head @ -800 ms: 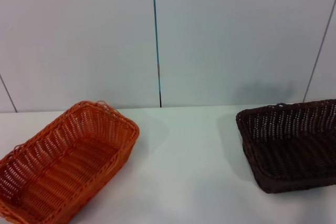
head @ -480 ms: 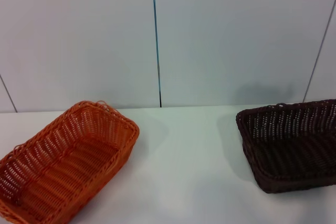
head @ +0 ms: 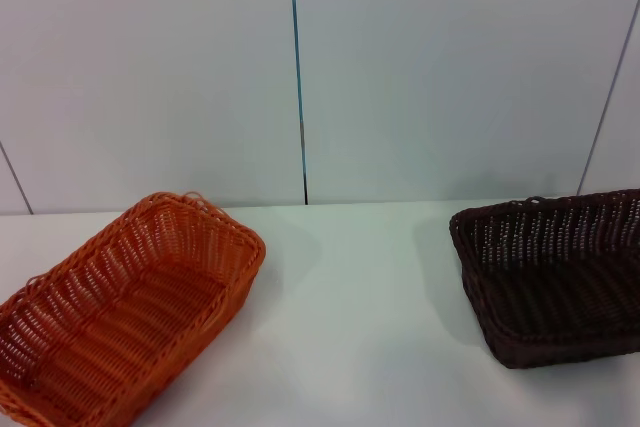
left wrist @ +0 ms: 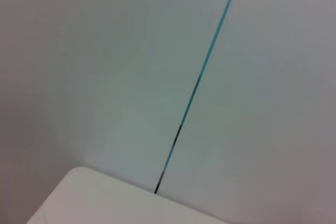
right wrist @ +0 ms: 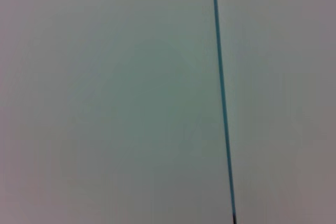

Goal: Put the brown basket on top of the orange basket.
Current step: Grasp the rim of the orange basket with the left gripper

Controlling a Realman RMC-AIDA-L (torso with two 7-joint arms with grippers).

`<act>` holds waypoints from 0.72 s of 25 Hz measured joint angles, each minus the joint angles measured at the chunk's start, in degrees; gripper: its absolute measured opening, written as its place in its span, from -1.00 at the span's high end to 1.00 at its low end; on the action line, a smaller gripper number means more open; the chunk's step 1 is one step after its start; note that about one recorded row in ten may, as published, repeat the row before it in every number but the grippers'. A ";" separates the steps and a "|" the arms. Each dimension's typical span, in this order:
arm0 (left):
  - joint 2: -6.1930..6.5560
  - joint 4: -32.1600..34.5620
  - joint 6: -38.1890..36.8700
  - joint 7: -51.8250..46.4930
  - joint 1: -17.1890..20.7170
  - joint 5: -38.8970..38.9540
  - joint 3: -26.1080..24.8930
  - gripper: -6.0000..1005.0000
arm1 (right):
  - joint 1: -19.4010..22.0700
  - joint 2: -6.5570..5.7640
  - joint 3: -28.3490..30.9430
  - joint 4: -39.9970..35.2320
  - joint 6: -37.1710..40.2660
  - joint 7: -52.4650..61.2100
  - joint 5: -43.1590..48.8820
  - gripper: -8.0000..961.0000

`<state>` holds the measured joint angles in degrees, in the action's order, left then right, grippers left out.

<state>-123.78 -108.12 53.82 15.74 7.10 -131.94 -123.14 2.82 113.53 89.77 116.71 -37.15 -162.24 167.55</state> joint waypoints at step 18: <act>6.42 17.82 28.79 -2.18 -23.80 -17.32 -19.43 -0.71 | -0.22 0.03 -0.80 -0.90 -0.09 0.00 0.25 -0.94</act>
<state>-117.36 -90.31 82.61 13.56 -16.69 -149.27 -142.57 2.60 113.56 88.97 115.80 -37.24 -162.25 167.80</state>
